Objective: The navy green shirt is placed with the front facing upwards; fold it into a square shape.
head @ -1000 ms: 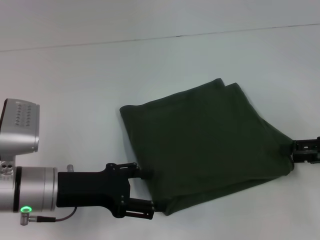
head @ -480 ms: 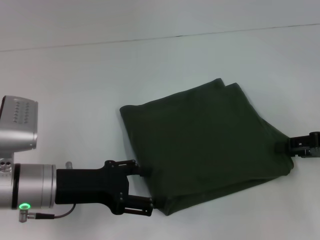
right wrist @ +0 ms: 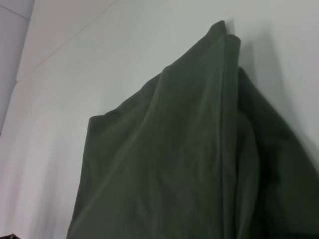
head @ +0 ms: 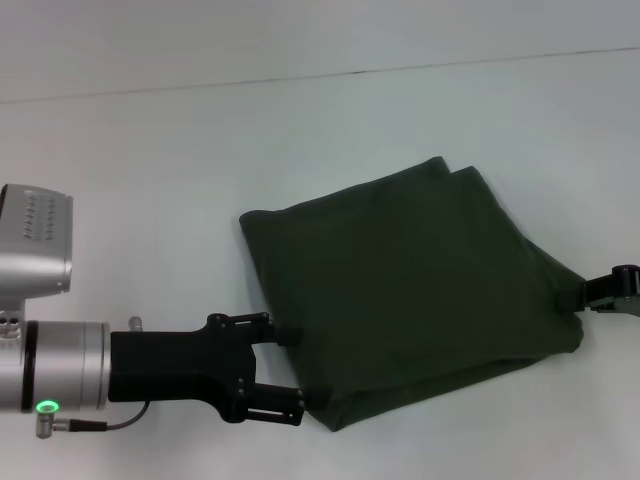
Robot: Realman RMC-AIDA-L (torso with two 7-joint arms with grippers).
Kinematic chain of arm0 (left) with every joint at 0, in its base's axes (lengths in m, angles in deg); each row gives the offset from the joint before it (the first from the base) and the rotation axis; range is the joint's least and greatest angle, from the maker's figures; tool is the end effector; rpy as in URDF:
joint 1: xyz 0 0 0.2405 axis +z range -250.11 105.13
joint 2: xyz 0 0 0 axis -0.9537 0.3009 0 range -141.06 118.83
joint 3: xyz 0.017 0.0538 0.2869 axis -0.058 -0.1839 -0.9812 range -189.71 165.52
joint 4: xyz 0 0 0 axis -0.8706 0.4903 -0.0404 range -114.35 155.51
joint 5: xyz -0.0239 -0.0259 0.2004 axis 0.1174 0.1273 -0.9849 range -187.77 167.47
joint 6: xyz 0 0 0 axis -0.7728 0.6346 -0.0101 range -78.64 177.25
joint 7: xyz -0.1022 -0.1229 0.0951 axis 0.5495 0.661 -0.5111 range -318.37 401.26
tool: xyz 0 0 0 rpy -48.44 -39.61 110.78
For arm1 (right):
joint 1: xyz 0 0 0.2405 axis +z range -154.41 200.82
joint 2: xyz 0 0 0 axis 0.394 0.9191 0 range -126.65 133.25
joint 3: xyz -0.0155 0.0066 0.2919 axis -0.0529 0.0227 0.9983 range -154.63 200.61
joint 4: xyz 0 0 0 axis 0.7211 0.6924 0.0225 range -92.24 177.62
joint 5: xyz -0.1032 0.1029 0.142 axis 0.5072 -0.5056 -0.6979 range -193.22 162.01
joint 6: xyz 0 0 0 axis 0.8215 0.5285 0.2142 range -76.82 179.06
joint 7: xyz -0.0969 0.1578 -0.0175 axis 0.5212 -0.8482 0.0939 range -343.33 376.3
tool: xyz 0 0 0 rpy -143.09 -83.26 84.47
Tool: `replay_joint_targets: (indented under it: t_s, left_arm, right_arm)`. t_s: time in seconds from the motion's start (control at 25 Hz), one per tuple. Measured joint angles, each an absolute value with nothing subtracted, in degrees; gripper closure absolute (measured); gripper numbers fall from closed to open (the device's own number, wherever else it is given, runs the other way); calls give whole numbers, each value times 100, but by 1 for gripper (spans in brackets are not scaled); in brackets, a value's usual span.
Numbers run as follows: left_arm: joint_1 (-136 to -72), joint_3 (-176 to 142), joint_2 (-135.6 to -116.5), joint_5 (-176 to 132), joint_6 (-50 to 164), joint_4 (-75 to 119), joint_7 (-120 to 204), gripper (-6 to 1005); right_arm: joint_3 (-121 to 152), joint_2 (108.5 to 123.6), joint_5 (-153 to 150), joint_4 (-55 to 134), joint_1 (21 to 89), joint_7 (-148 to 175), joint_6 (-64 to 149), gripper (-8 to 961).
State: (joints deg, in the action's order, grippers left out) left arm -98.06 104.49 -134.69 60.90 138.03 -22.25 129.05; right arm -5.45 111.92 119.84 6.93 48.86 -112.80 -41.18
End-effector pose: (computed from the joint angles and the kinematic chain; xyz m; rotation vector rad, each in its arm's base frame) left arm -0.2369 0.2966 -0.1230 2.9710 0.6870 0.6261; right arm 0.3846 0.3156 0.0187 -2.1462 1.9566 0.4088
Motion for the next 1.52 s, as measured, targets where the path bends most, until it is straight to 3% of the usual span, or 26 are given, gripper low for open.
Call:
replay_joint_targets:
  t_s: [0.28, 1.52]
  left_arm:
    - [-9807, 10472, -13469, 6091, 13799, -2256, 12907, 96]
    - [-9806, 10603, -13452, 6095, 13799, -2257, 12846, 97]
  right_arm:
    - [-589, 11200, 11984, 842, 5015, -11240, -4121, 902]
    - [-1022, 11540, 11982, 1219, 5636, -11122, -4084, 918]
